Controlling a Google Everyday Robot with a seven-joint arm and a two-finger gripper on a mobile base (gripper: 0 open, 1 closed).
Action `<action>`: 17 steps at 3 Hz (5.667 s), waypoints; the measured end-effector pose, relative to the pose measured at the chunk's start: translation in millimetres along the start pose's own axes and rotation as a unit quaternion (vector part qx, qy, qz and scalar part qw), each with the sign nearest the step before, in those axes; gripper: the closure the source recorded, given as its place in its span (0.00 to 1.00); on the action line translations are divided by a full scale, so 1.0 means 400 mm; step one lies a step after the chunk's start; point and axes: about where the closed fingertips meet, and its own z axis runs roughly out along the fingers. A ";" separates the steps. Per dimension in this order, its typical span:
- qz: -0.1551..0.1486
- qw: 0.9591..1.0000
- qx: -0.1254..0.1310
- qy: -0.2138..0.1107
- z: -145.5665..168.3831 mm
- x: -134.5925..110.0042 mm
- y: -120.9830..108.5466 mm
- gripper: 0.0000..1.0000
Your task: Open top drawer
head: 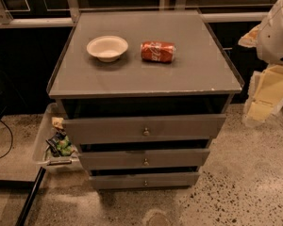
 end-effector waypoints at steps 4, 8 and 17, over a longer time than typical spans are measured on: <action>-0.089 0.994 -0.062 -0.006 0.314 0.088 0.102 0.00; -0.143 0.988 -0.040 -0.048 0.486 0.146 0.080 0.00; -0.153 0.971 -0.005 -0.185 0.938 0.029 -0.132 0.00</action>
Offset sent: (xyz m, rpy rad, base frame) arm -0.0092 0.0038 -0.1073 -0.0495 0.1480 0.0900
